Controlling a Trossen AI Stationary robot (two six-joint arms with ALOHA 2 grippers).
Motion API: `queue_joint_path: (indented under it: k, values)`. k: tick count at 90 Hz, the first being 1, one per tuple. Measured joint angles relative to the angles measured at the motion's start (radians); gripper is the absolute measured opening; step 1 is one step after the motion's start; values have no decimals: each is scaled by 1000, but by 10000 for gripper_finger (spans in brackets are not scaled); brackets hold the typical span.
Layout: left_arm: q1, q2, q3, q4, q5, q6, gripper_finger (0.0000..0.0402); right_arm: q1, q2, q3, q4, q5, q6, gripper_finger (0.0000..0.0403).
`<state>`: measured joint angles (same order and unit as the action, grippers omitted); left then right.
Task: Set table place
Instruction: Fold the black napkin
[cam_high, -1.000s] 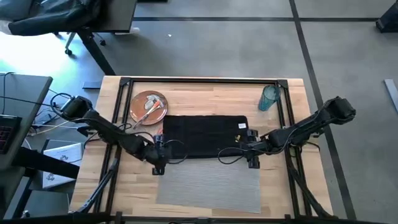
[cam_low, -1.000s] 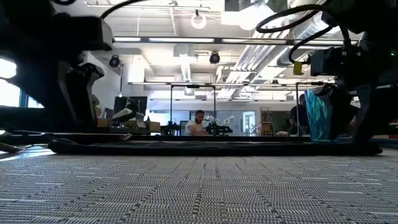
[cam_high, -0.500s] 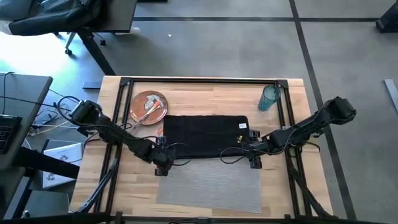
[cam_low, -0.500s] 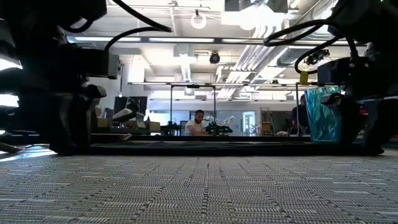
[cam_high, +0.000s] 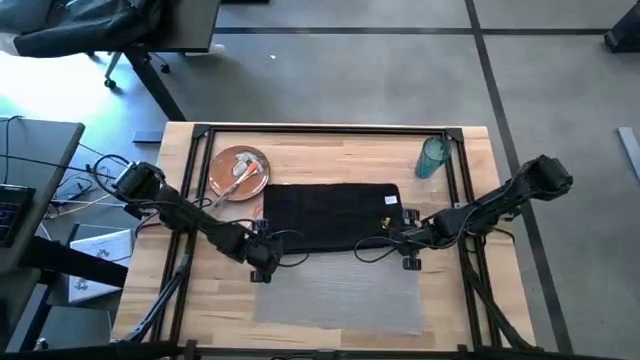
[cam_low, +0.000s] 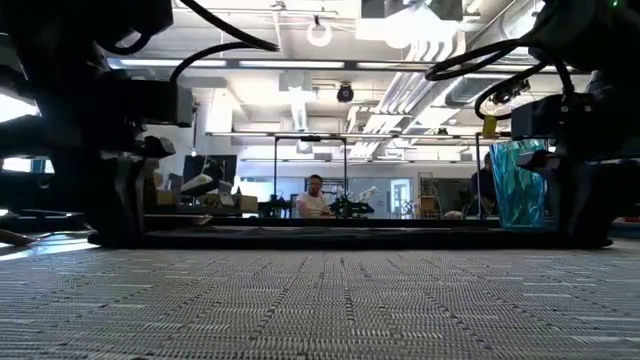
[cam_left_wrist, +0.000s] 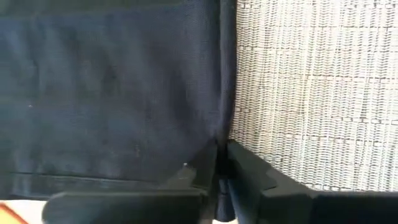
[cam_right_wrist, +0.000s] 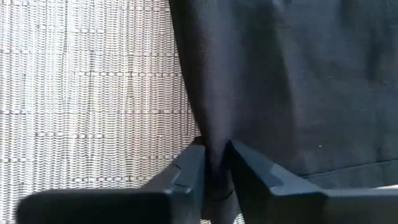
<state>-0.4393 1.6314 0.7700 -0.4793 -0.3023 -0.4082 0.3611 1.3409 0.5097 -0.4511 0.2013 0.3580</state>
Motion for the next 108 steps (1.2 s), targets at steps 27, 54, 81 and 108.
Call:
queue_joint_path:
  k: [27,54,81,108]
  values:
    - [-1,-64,52,-85,5,10,0,11,-57,69,-121,-25,67,1]
    - [-54,-113,71,-125,34,-49,0,163,-66,147,-164,-73,247,0]
    - [-222,-113,71,-89,13,-167,0,380,4,147,-17,-12,508,0]
    - [-177,-123,114,-172,-52,-130,0,367,-9,203,-122,38,540,0]
